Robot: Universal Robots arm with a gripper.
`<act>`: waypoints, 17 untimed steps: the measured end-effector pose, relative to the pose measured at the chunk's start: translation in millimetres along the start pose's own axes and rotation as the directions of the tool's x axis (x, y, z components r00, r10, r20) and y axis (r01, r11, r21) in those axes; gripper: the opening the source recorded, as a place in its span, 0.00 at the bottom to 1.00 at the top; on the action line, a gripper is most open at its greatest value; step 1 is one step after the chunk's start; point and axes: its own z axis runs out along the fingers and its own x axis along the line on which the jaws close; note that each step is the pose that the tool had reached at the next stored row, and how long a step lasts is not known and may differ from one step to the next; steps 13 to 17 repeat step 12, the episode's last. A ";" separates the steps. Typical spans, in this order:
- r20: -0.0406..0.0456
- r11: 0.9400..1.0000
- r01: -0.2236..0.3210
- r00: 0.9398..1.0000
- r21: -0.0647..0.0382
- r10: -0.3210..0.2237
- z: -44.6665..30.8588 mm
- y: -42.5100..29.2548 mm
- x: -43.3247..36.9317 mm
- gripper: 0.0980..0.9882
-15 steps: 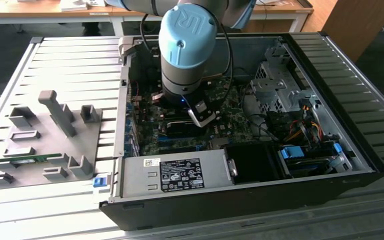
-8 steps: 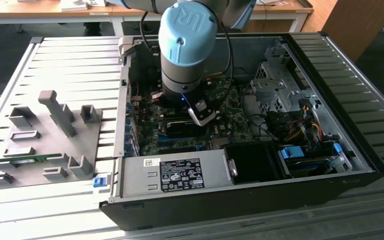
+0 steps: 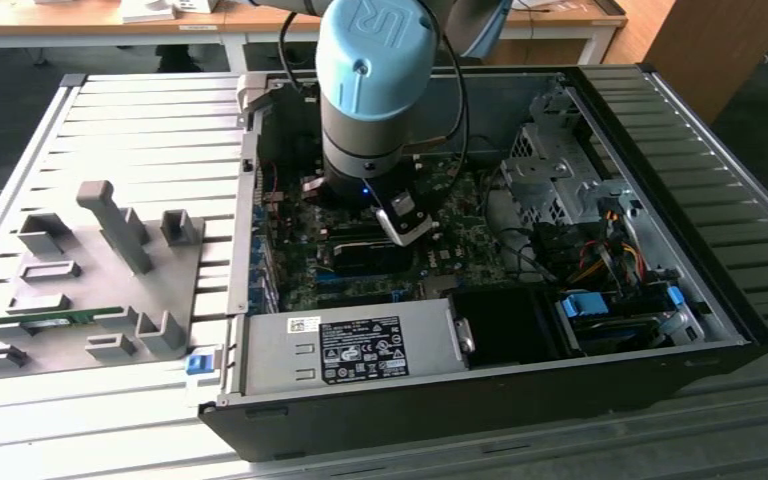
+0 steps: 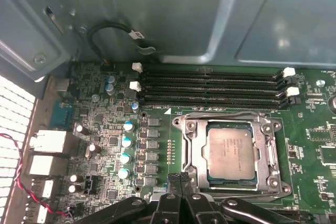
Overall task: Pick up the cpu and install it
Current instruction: 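Install the second cpu locking lever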
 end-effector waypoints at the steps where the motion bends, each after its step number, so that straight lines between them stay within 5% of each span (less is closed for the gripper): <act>1: 0.000 1.000 0.000 1.000 0.000 0.000 -1.2 0.5 0.0 0.01; 9: 0.000 1.000 0.000 1.000 0.000 0.000 -13.1 5.2 0.1 0.01; 17: 0.000 1.000 0.000 1.000 0.000 0.000 -13.7 5.5 0.1 0.01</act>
